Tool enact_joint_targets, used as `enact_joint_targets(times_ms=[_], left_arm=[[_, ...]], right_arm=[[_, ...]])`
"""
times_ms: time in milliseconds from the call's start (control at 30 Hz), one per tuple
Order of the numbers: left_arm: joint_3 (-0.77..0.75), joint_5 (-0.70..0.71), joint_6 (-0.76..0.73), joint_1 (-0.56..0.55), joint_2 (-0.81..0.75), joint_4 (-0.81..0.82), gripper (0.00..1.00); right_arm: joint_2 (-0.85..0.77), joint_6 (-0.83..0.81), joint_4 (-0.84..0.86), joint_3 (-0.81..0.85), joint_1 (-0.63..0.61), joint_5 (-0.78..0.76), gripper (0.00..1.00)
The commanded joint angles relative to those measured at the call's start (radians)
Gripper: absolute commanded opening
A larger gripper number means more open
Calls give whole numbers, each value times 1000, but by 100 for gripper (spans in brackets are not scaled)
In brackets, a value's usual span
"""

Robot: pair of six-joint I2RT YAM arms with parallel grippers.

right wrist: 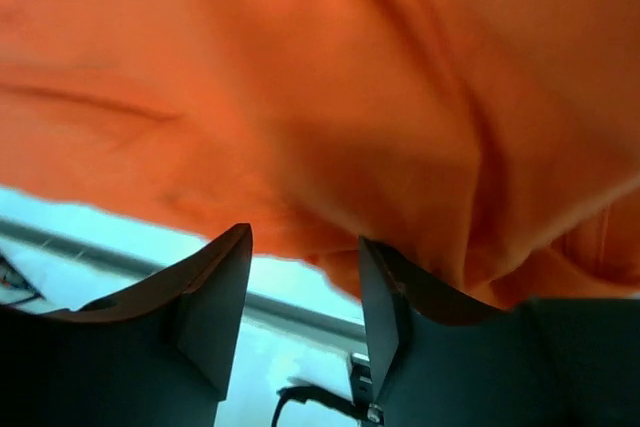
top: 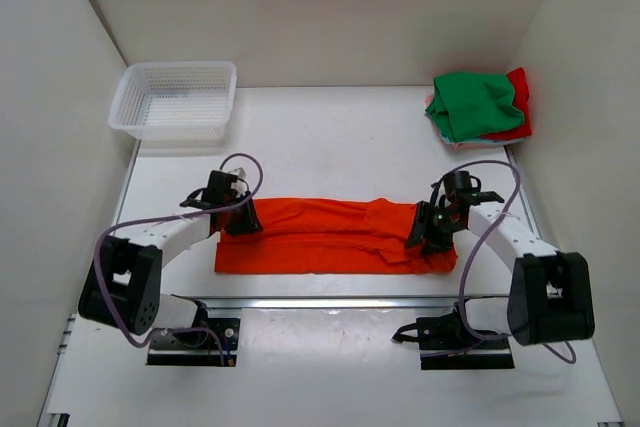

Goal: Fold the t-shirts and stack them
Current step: Rotate the tshirt 85 degrees

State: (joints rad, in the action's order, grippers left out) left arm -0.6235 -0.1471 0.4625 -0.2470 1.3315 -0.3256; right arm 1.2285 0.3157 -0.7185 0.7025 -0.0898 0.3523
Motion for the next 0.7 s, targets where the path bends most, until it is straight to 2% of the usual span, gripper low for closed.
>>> enact_joint_targets(times_ms=[0, 100, 200, 333, 400, 433, 500, 533, 600, 633, 667], left_arm=[[8, -17, 47, -49, 56, 53, 39], [-25, -29, 42, -75, 129, 40, 39], [-41, -66, 41, -101, 181, 20, 36], [-53, -89, 42, -169, 184, -10, 31], [-45, -103, 54, -201, 178, -33, 29], [-41, -123, 60, -216, 169, -33, 29], [-39, -163, 76, -244, 156, -53, 26], [-41, -187, 74, -250, 143, -65, 25], [-59, -206, 105, -255, 97, -67, 23], [-59, -219, 108, -247, 68, -64, 24], [-71, -245, 146, -229, 26, -35, 23]], right_arm=[[74, 59, 122, -21, 1, -48, 45], [184, 62, 183, 23, 7, -61, 44], [413, 46, 232, 144, 36, -39, 43], [685, 8, 206, 539, 12, -39, 44], [883, -23, 183, 856, -11, -9, 45], [935, -53, 153, 947, -17, 23, 46], [1140, -113, 78, 1339, -31, 52, 46], [1202, -119, 0, 1450, -33, 85, 47], [1383, -115, -99, 1868, -27, 117, 50], [1413, -103, -137, 1946, -16, 147, 53], [1436, -90, -140, 2027, -4, 158, 52]])
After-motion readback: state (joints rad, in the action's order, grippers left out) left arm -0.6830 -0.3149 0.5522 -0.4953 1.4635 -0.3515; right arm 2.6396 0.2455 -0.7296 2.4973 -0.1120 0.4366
